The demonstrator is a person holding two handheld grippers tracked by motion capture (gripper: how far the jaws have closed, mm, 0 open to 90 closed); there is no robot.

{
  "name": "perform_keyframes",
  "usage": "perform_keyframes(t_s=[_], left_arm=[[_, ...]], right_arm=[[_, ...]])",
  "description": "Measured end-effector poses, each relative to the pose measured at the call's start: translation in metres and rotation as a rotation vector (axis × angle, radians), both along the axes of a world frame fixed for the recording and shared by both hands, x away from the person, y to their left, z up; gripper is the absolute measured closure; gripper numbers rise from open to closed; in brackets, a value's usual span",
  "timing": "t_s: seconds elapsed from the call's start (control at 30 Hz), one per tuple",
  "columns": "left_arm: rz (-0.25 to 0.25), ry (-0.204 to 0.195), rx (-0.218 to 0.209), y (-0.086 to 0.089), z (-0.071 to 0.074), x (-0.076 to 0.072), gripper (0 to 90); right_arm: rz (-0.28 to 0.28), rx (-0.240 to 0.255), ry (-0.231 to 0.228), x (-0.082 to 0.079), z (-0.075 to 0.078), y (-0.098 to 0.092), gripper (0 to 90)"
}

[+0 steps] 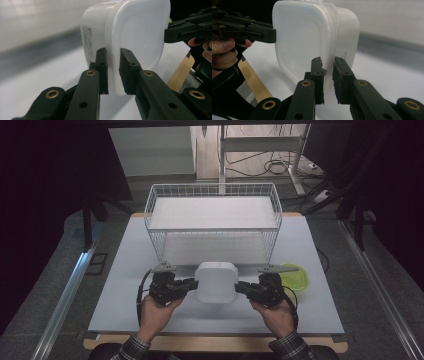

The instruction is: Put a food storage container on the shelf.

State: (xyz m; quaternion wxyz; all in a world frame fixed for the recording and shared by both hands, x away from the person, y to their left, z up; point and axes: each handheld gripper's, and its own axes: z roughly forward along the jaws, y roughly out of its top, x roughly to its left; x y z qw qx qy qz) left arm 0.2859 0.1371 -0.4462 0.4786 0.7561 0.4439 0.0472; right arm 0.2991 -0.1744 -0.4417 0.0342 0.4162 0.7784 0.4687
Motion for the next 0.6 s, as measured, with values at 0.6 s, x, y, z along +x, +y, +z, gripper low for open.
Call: perform_keyframes(t_s=[0.6], left_arm=[[0.041,-0.122,0.007,0.008,0.062,0.020,77.8]], right_arm=[[0.018,-0.005,-0.123,0.026,0.062,0.011,79.4]])
